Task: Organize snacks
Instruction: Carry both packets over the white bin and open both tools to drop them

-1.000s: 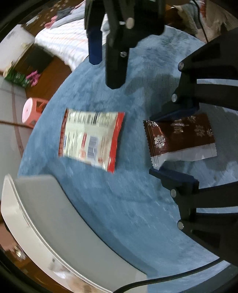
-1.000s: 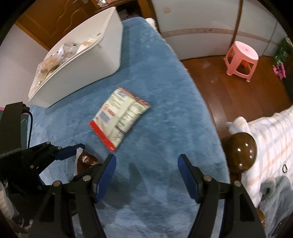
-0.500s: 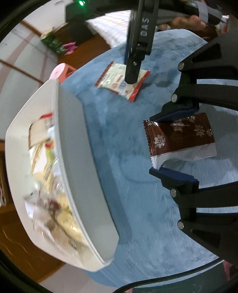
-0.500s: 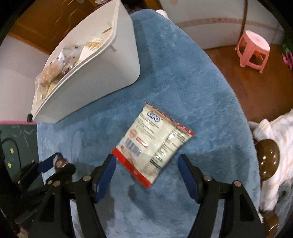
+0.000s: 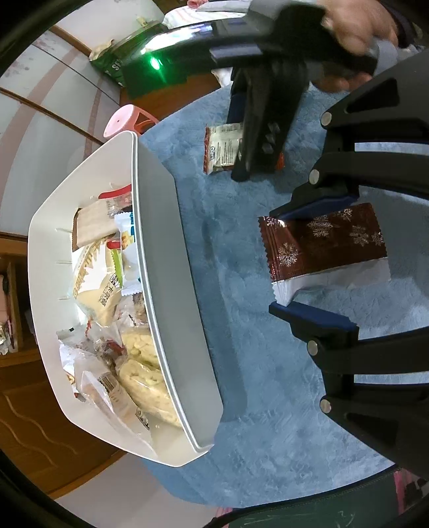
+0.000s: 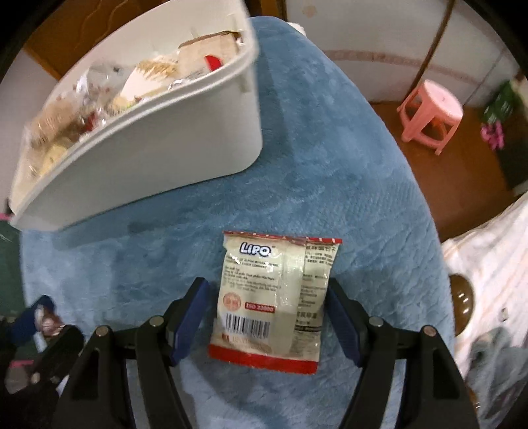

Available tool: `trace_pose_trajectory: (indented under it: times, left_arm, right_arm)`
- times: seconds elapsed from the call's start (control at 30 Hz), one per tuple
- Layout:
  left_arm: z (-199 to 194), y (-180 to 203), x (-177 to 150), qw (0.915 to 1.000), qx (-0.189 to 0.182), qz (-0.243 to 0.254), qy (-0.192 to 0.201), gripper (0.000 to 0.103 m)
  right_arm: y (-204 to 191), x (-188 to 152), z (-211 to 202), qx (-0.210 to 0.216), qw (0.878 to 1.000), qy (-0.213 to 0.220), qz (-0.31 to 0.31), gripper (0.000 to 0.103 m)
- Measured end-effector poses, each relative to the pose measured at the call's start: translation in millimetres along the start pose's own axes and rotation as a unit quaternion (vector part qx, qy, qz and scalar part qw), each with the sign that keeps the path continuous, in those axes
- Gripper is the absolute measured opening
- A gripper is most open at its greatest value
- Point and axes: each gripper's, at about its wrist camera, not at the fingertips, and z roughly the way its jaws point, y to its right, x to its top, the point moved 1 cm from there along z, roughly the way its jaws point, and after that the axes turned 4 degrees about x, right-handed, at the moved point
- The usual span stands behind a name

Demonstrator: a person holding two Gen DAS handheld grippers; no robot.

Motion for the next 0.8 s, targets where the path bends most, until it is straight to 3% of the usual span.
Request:
trace_pose_trajectory:
  times: [0.1, 0.23, 0.5, 0.8]
  left_arm:
    - [-4, 2, 2, 1.0, 0.002, 0.005, 0.005, 0.047]
    - [-10, 5, 3, 0.9999, 0.003, 0.011, 0.012, 0.047]
    - [-28, 5, -4, 0.9997, -0.003, 0.008, 0.022, 0.047]
    - [-68, -2, -6, 0.9983, -0.011, 0.003, 0.057, 0.047]
  right_arm:
    - [-6, -8, -1, -0.025, 0.999, 0.016, -0.022, 0.068]
    - [0, -17, -8, -0.019, 0.999, 0.028, -0.025, 0.048]
    - [15, -38, -30, 0.029, 0.999, 0.025, -0.006, 0.048]
    - [-8, -64, -89, 0.054, 0.994, 0.077, -0.054, 0.048]
